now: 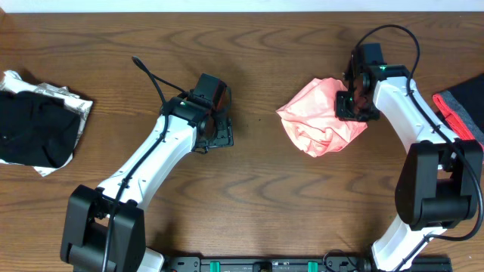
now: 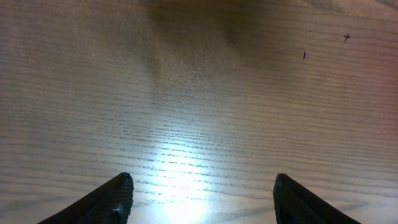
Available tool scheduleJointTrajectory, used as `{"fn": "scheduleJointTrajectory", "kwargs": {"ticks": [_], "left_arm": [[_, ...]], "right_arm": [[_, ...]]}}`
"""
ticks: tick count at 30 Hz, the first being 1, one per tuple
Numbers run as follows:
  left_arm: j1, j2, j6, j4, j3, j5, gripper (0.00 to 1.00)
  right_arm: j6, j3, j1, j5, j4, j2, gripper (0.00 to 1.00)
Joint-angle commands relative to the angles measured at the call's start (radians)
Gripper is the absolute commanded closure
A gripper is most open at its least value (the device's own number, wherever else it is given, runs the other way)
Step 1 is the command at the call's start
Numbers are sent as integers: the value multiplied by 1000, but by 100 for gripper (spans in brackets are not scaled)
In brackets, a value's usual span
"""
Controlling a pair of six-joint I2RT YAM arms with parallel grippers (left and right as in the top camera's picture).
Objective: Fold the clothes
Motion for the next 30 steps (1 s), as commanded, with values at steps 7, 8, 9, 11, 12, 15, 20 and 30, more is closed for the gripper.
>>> {"fn": "scheduleJointTrajectory", "kwargs": {"ticks": [7,8,9,11,12,15,20,30], "left_arm": [[2,3,17,-2,-5,0,28],[2,3,17,-2,-5,0,28],[2,3,17,-2,-5,0,28],[2,3,17,-2,-5,0,28],[2,3,17,-2,-5,0,27],[2,3,18,-2,-5,0,28],[2,3,17,-3,-5,0,28],[2,3,17,-2,-5,0,28]], "right_arm": [[61,-51,-37,105,-32,9,78],[61,-70,-34,94,-21,9,78],[61,-89,-32,83,-8,9,78],[61,-132,-27,59,26,9,78],[61,-153,-26,55,39,9,79],[69,-178,-27,56,45,8,82],[68,-116,-31,56,-27,-38,82],[-32,46,-36,-103,-39,-282,90]]}}
